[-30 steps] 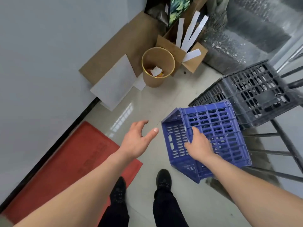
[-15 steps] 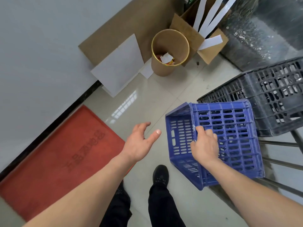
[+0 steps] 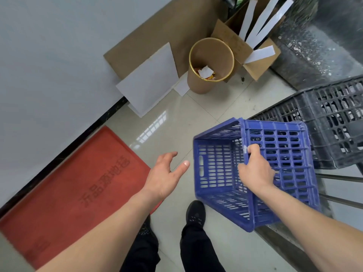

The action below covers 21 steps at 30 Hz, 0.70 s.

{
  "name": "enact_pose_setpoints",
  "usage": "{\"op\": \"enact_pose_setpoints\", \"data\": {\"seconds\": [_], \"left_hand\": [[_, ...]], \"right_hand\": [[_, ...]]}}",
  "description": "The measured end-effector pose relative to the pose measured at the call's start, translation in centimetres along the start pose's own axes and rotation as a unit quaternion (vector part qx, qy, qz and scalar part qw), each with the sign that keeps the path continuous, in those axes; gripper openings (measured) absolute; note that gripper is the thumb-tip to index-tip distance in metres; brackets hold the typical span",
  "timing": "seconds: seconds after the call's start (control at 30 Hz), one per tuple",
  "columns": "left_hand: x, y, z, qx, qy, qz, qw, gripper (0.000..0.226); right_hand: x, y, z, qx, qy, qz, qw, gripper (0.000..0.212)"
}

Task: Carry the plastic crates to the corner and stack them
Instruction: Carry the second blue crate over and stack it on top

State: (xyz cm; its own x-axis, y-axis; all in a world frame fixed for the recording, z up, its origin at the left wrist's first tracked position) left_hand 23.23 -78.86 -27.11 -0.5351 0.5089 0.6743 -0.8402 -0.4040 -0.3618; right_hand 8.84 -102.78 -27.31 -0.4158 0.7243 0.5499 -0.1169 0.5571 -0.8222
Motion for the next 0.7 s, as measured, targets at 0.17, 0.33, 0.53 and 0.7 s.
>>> {"op": "enact_pose_setpoints", "data": {"seconds": [0.17, 0.33, 0.53, 0.7], "left_hand": [[-0.1, -1.5, -2.3, -0.027, -0.048, 0.05, 0.997, 0.067], [-1.5, -2.8, -5.5, -0.06, -0.076, 0.091, 0.991, 0.063], [-4.1, -3.4, -9.6, -0.084, -0.085, 0.113, 0.986, 0.055], [-6.6, -3.1, -14.1, -0.091, -0.108, 0.119, 0.983, 0.058]], "right_hand": [[-0.5, -1.9, -1.9, -0.115, -0.063, -0.043, 0.99, 0.035], [-3.7, -0.4, -2.0, -0.154, -0.059, -0.026, 0.986, 0.024], [-10.3, 4.1, -0.7, -0.17, 0.023, 0.041, 0.984, 0.018], [-16.3, 5.6, 1.4, -0.213, 0.064, 0.007, 0.975, 0.028]]}}
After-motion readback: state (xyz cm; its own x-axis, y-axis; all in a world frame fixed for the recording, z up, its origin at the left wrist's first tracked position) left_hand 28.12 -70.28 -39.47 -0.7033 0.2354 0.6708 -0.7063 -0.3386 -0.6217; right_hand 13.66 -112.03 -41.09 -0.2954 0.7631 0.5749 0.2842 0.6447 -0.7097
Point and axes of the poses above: each hand's wrist, its own x-axis away from the middle knuckle, its own y-axis out of the palm, z = x × y, the point moved 4 cm from there along -x, towards the middle knuckle, and after that the axes turned 4 degrees about -z, right-handed, at the moved point
